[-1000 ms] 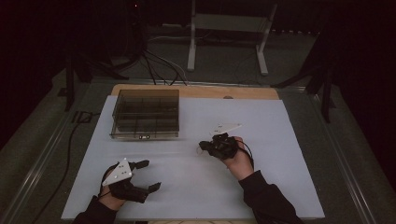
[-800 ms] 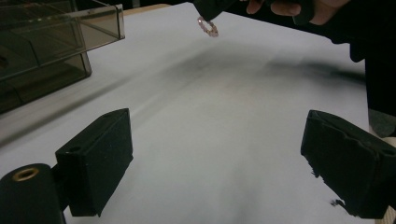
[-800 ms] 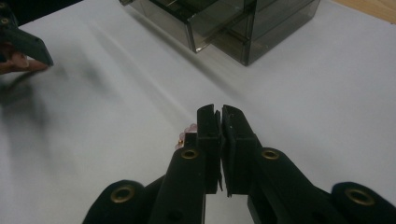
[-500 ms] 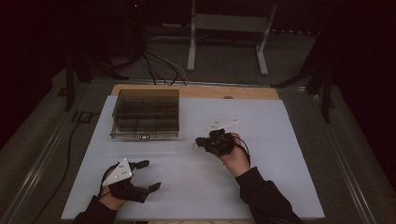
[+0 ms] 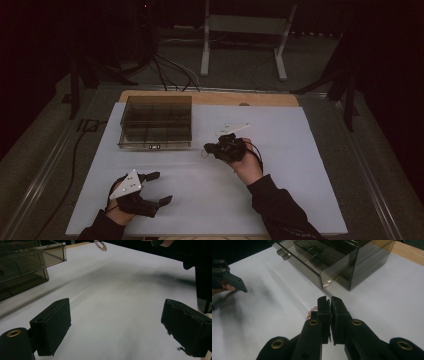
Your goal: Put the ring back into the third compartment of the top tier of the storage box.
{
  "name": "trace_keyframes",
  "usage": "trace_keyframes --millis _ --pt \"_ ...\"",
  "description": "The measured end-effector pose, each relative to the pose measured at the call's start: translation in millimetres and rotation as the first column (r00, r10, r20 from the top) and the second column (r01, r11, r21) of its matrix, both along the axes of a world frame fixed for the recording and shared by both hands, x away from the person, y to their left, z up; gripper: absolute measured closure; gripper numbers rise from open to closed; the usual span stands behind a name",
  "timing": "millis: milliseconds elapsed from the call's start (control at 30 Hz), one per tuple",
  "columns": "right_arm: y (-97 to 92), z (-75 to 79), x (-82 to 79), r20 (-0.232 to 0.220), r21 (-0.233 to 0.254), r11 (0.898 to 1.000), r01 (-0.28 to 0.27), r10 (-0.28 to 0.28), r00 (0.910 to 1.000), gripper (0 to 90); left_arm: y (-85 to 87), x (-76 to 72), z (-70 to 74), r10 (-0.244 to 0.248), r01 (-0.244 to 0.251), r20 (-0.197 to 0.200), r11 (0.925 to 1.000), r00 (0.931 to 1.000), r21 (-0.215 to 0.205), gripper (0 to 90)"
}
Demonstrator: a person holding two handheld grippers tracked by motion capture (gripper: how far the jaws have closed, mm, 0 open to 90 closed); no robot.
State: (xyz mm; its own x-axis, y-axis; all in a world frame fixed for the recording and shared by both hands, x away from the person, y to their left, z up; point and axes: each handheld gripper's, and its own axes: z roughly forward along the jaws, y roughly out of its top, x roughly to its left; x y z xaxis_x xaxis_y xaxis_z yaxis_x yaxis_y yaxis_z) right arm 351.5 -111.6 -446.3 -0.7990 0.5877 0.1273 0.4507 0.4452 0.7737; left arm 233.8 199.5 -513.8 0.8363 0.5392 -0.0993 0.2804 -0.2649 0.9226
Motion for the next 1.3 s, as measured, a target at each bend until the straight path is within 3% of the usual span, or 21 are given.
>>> trace_keyframes --millis 1300 --pt "37.0 29.2 16.2 0.052 0.035 0.999 -0.015 0.013 0.9985 87.0 -0.3 -0.2 0.4 -0.011 0.011 0.002 0.9999 0.9999 -0.011 10.4"
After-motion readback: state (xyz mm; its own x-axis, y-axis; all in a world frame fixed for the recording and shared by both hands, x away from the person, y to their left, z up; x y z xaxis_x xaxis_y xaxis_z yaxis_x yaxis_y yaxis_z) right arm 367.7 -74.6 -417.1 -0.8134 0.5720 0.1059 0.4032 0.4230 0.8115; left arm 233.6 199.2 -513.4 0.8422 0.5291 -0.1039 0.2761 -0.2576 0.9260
